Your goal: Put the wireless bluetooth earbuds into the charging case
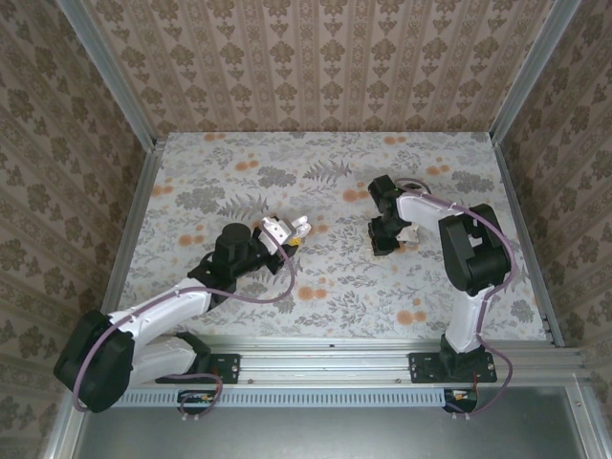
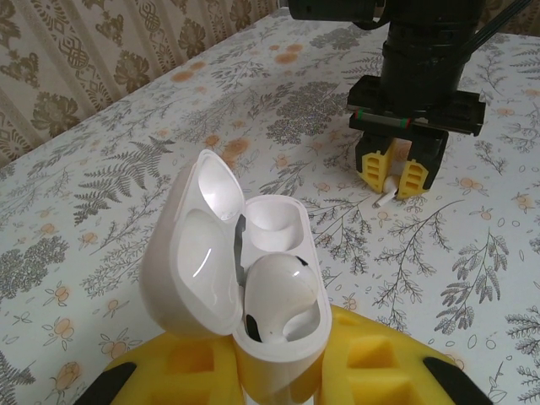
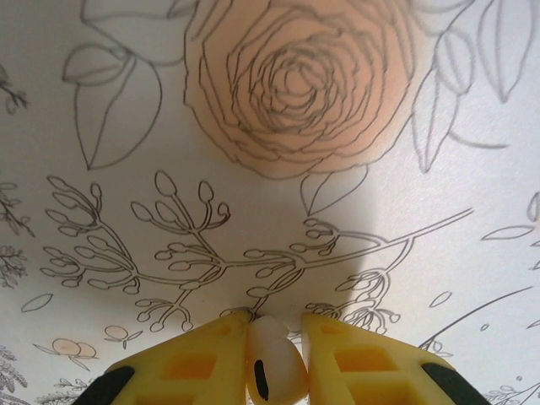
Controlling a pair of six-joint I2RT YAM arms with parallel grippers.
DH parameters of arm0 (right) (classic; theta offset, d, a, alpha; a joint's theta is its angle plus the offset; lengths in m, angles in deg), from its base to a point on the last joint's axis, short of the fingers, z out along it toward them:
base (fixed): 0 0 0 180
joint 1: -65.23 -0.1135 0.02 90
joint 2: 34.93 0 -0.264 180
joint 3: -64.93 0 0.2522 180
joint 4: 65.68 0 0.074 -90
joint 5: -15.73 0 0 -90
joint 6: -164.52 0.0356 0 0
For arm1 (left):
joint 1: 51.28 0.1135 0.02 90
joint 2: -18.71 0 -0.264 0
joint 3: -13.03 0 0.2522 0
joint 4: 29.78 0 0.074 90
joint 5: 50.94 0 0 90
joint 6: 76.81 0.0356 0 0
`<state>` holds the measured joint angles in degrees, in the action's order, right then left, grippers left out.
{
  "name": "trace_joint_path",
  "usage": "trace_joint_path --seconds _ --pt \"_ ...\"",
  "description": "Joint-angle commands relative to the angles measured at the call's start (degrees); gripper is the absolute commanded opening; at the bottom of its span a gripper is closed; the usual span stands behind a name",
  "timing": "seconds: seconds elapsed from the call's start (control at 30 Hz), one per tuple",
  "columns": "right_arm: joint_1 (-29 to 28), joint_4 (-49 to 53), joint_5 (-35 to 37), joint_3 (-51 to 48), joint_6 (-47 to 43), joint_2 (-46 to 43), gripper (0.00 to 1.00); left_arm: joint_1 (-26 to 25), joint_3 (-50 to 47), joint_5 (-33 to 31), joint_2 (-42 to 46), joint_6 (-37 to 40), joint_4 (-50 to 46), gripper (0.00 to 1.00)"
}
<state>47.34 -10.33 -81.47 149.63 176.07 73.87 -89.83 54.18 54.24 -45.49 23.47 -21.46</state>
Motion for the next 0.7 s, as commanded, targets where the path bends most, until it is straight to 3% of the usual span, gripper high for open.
trace_joint_path --seconds 0.0,0.17,0.67 --pt "0.04 -0.58 3.26 -1.41 -3.23 -3.77 0.22 0.41 -0.11 1.17 -0.94 -0.8 0.81 0.15" --pt "-0.98 -5.69 5.22 -5.87 -8.15 -9.24 0.22 0.53 0.23 2.36 -3.12 -2.41 1.61 0.15" --pt "-6.81 -41.66 2.38 -24.66 -33.8 -25.8 0.23 1.54 1.47 12.62 -10.49 -7.47 7.18 0.16"
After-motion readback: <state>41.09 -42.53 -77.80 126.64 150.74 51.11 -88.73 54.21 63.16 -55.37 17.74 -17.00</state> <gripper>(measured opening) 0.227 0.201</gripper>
